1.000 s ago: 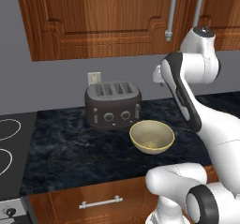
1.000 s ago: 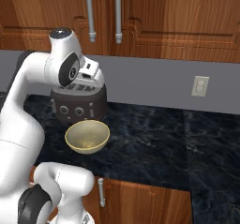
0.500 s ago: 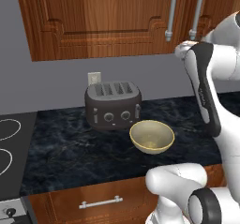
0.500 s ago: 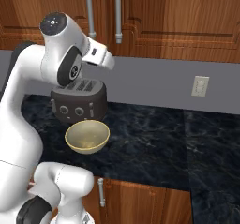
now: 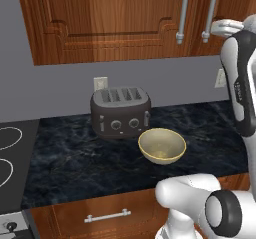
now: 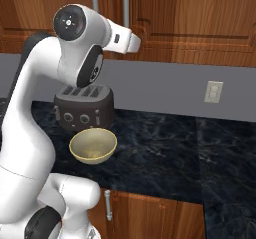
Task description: Open the cabinet and setup a tea strainer by placing it in the bowl upright.
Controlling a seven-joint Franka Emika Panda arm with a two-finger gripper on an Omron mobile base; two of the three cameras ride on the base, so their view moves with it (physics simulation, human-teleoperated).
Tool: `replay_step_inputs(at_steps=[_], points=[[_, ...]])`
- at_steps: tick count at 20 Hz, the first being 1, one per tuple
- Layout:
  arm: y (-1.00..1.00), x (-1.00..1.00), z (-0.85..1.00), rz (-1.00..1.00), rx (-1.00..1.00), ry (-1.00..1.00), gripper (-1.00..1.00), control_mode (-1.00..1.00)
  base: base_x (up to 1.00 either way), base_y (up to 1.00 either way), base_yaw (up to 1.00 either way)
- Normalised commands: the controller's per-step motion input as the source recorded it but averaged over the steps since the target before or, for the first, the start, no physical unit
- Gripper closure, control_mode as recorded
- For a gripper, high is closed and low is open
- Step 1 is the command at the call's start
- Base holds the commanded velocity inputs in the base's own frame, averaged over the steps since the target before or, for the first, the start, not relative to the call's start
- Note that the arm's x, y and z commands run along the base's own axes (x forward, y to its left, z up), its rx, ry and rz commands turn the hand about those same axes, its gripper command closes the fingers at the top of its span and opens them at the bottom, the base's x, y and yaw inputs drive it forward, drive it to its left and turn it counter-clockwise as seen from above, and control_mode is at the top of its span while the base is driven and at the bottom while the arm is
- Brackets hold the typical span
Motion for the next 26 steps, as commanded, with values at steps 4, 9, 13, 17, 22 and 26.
replay_step_inputs(at_steps=[4,9,13,17,22,26], points=[[-0.11,0.0,0.28,-0.01,-0.05,-0.05,-1.0,-1.0,0.0,0.0,0.0],[-0.01,0.25,0.0,-0.04,0.0,0.02,-1.0,-1.0,0.0,0.0,0.0],[-0.04,0.47,0.0,0.0,-0.01,0.11,-1.0,-1.0,0.0,0.0,0.0],[0.0,0.65,0.0,0.0,-0.01,0.15,-1.0,-1.0,0.0,0.0,0.0],[0.0,0.39,0.0,0.0,0.0,0.01,-1.0,-1.0,0.0,0.0,0.0],[-0.01,0.24,0.0,0.0,0.0,0.0,-1.0,-1.0,0.0,0.0,0.0]])
